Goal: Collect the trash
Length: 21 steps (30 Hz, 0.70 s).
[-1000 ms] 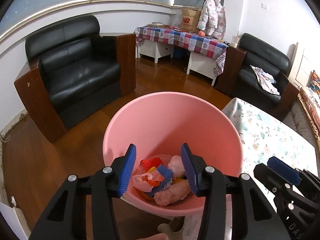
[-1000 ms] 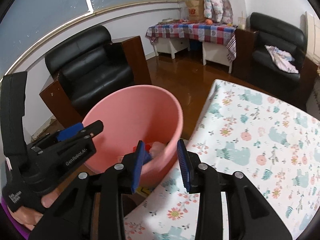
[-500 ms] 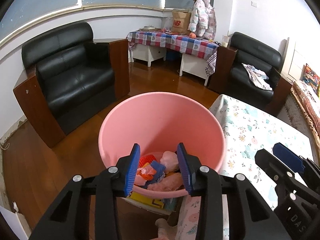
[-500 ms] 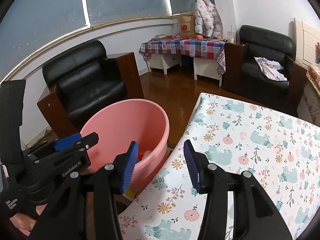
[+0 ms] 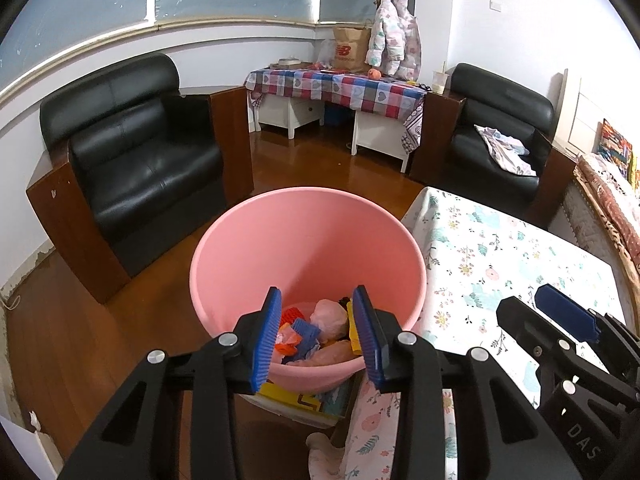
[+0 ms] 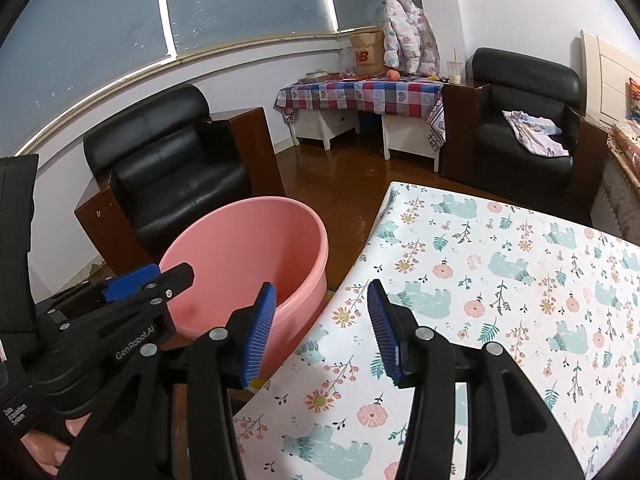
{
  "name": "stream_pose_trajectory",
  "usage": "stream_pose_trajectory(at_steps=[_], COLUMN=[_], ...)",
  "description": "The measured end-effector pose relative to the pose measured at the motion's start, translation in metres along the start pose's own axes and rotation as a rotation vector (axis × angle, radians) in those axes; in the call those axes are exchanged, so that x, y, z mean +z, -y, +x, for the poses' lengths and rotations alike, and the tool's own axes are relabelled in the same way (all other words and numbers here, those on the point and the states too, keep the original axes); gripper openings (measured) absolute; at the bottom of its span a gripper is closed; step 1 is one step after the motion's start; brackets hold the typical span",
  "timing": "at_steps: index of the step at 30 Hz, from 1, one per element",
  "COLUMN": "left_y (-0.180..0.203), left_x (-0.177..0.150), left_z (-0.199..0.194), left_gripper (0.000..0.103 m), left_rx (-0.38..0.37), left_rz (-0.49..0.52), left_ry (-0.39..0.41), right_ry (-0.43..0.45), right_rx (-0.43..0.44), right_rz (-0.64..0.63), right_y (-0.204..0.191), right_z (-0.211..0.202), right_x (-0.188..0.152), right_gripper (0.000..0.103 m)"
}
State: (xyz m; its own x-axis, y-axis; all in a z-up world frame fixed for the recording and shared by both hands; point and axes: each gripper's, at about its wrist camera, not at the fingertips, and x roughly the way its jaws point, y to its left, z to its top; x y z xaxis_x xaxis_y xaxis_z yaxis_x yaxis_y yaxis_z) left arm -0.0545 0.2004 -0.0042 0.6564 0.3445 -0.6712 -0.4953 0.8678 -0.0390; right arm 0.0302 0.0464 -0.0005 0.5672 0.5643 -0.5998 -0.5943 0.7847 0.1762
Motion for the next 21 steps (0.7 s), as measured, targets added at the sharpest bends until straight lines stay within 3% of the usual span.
stream_pose_trajectory(at_steps=[21], left_y=[0.0024], left_x=[-0.0021], left_z=[0.0008], left_gripper=[0.037], left_rx=[0.005], left_rz=[0.009], left_ry=[-0.007], right_ry=[-0.007], right_rx=[0.0], right_rz=[0.013], right_y=[0.0092], right_z=[-0.0029], right_x=[-0.0035], right_gripper=[0.048])
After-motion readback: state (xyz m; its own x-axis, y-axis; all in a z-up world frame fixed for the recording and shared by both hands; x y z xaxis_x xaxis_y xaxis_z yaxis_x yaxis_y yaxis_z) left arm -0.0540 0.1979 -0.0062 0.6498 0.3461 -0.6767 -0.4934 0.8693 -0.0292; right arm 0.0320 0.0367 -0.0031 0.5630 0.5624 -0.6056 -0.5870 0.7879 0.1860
